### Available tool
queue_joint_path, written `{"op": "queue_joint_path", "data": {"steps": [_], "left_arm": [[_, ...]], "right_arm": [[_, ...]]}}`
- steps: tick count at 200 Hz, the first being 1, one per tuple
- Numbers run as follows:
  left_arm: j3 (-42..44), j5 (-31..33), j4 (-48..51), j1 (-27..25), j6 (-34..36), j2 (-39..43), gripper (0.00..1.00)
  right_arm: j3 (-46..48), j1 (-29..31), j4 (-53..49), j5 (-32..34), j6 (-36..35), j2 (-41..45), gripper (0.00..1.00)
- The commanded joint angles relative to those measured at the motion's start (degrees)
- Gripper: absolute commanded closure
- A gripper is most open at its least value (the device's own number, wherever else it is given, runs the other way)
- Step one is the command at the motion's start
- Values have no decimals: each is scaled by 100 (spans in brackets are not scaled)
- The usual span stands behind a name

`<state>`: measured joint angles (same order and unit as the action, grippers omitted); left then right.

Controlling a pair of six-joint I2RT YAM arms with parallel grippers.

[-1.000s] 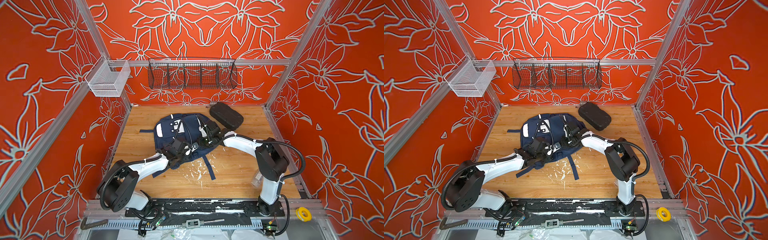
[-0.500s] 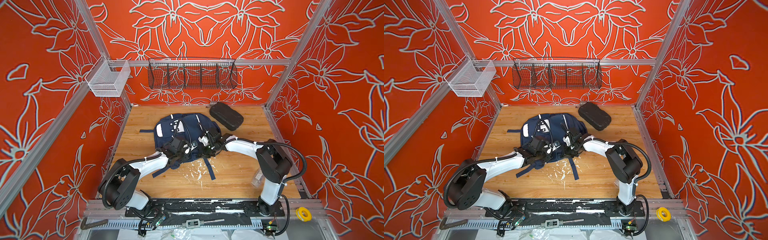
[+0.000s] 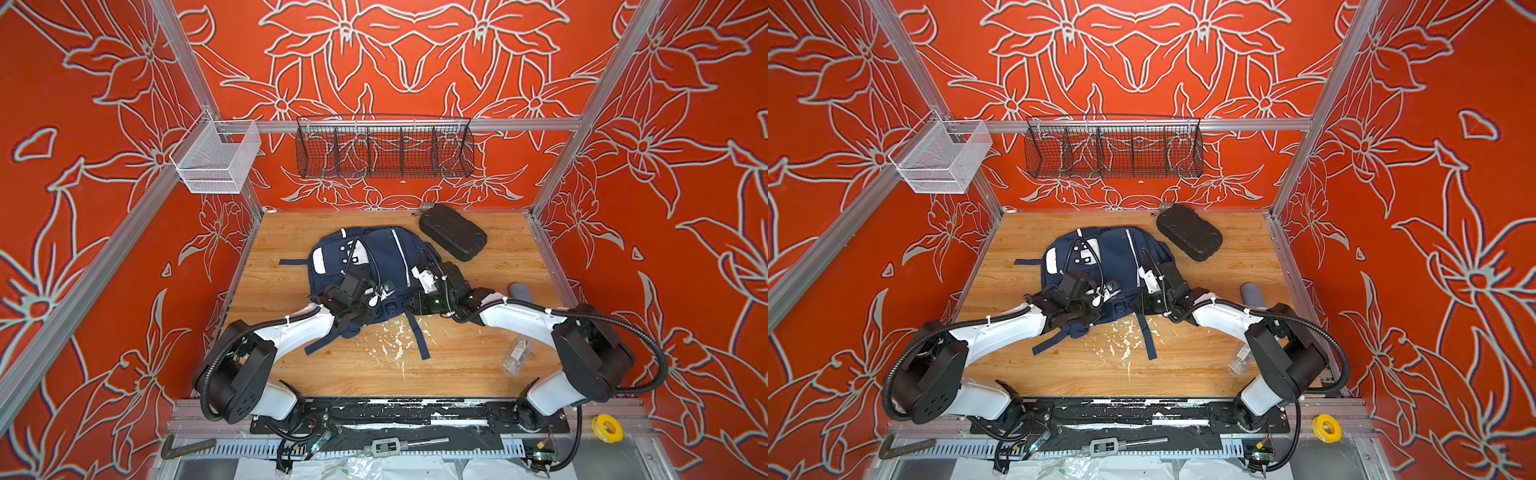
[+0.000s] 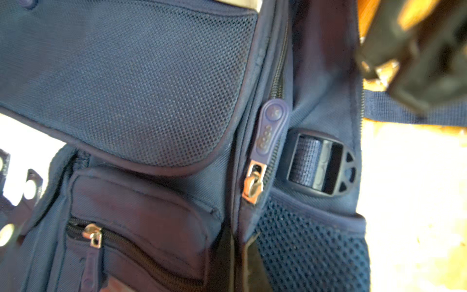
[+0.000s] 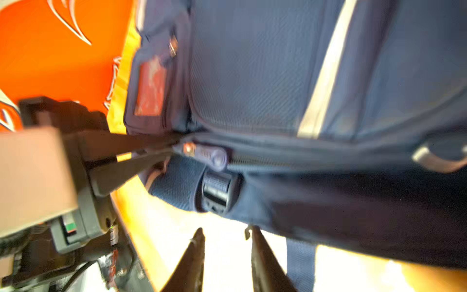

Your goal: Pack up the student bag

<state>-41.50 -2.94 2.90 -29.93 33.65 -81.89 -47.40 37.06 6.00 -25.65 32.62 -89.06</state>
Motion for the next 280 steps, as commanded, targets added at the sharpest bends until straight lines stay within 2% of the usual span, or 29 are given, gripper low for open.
{"op": "queue_joint_path", "data": {"steps": [1, 22, 31, 55, 77, 99, 117, 147, 198, 213, 263, 280], "left_arm": [[9, -344, -115, 28, 102, 103, 100], [-7, -390, -66, 31, 134, 80, 99], [-37, -387, 18, 42, 133, 127, 82], [7, -383, 132, 146, -67, 524, 43], [59, -496, 237, 361, -415, 1021, 29], [-147, -726, 619, 653, -795, 1234, 27], [-361, -838, 909, 883, -1060, 1237, 25], [-607, -996, 1053, 1232, -1460, 1190, 24], [-915, -1144, 1293, 1358, -1340, 836, 23], [-957, -1149, 1310, 1359, -1315, 773, 23], [-1087, -1195, 1428, 1354, -1156, 652, 22], [-1100, -1241, 1472, 1359, -1077, 652, 21]], "right_arm": [[-126, 1, 1047, 1, -230, -248, 61], [-471, 3, 1069, -85, -268, -672, 58], [-472, -12, 1146, 3, -306, -739, 58], [-619, -30, 803, 142, -843, -740, 55], [-1010, -30, 93, -134, -1587, -952, 54], [-1688, 6, -887, -679, -2008, -1405, 55], [-1960, 21, -1432, -725, -2086, -1602, 55], [-1851, 30, -1809, -689, -2127, -1494, 60], [-1875, 112, -2249, -967, -2356, -1425, 66], [-2034, 186, -2485, -742, -2412, -1522, 65], [-2310, 223, -2358, -161, -2316, -1722, 60], [-2256, 223, -2156, -162, -2422, -1715, 59]]}}
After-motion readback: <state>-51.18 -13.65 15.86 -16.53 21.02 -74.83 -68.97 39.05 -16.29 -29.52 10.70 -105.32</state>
